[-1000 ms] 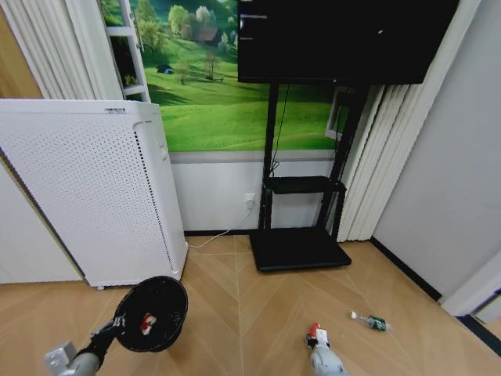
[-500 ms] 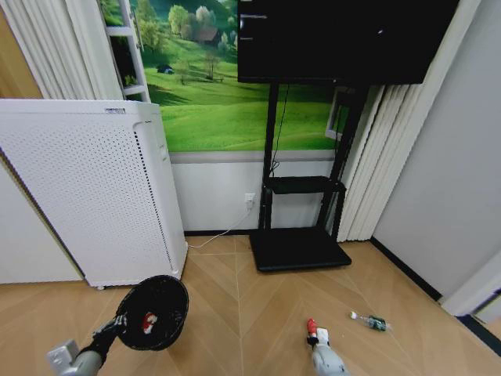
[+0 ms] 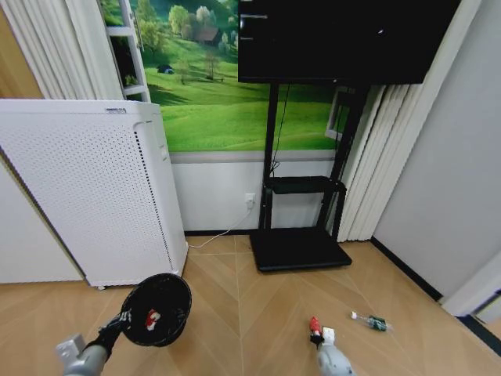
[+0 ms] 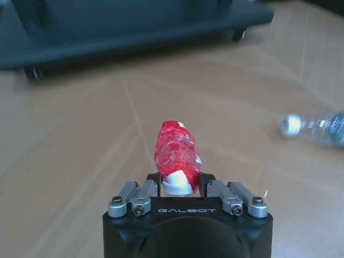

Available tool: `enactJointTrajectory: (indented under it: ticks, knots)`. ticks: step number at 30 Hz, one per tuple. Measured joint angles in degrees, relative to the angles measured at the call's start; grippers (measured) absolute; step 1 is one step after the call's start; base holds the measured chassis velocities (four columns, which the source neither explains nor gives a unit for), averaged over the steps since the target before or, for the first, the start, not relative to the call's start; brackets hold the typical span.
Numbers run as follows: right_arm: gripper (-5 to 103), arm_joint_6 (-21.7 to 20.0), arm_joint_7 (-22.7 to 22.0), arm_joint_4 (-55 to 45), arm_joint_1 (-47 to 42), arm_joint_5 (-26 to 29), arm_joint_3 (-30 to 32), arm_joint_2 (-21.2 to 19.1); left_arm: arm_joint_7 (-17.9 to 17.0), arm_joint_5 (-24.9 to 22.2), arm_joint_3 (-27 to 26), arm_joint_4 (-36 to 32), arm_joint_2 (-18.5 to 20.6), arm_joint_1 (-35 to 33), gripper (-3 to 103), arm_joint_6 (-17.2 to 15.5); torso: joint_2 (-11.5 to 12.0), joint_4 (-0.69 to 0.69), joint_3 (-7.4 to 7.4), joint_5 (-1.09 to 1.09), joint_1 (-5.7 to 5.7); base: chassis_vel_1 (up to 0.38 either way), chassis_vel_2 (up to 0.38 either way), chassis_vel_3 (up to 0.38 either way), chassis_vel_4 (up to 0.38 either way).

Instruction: Pick up the trash bin and place the garbage on the floor into it.

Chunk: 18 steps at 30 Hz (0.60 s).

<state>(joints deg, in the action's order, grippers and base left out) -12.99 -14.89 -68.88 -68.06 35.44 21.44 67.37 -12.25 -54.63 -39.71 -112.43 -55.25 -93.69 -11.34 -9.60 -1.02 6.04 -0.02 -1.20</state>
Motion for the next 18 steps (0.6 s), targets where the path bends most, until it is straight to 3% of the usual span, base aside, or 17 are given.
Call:
enactJointTrajectory:
  ticks: [8, 10, 11, 15, 16, 18]
  knots:
    - [35, -0.8, 3.2, -18.1, -9.3, 7.4, 5.5, -5.8, 1.2, 1.5, 13.8, 10.0, 7.6, 12.5, 7, 1.1, 0.0, -0.06, 0.00, -0.01, 0.00, 0.000, 0.000, 0.000, 0.000]
    - [35, -0.9, 3.2, -19.9, -9.4, 7.6, 5.0, -6.0, 1.8, 2.7, 14.6, 10.9, 7.9, 12.9, 7, 1.4, 0.0, -0.01, 0.00, 0.01, -0.01, 0.000, 0.000, 0.000, 0.000]
    - [34, -1.1, 3.2, -22.5, -9.4, 7.9, 4.3, -6.2, 2.3, 3.6, 16.2, 11.9, 8.2, 14.1, 7, 1.7, 0.0, 0.10, 0.00, 0.05, 0.00, 0.000, 0.000, 0.000, 0.000]
    - [34, -1.0, 3.3, -26.6, -10.2, 8.5, 4.0, -6.2, 2.9, 4.1, 19.8, 13.2, 9.0, 17.1, 7, 1.9, 0.0, 0.08, 0.00, 0.03, 0.00, 0.000, 0.000, 0.000, 0.000]
    - [34, -0.5, 3.9, -30.3, -11.0, 8.9, 3.6, -6.5, 3.9, 4.5, 24.3, 14.6, 9.5, 21.0, 7, 2.3, 0.0, 0.06, 0.00, 0.04, 0.00, 0.000, 0.000, 0.000, 0.000]
    - [34, 0.0, 4.4, -32.0, -11.5, 8.9, 3.5, -6.6, 4.3, 4.5, 27.1, 15.5, 9.6, 23.4, 7, 2.6, 0.0, 0.03, 0.00, 0.04, 0.00, 0.000, 0.000, 0.000, 0.000]
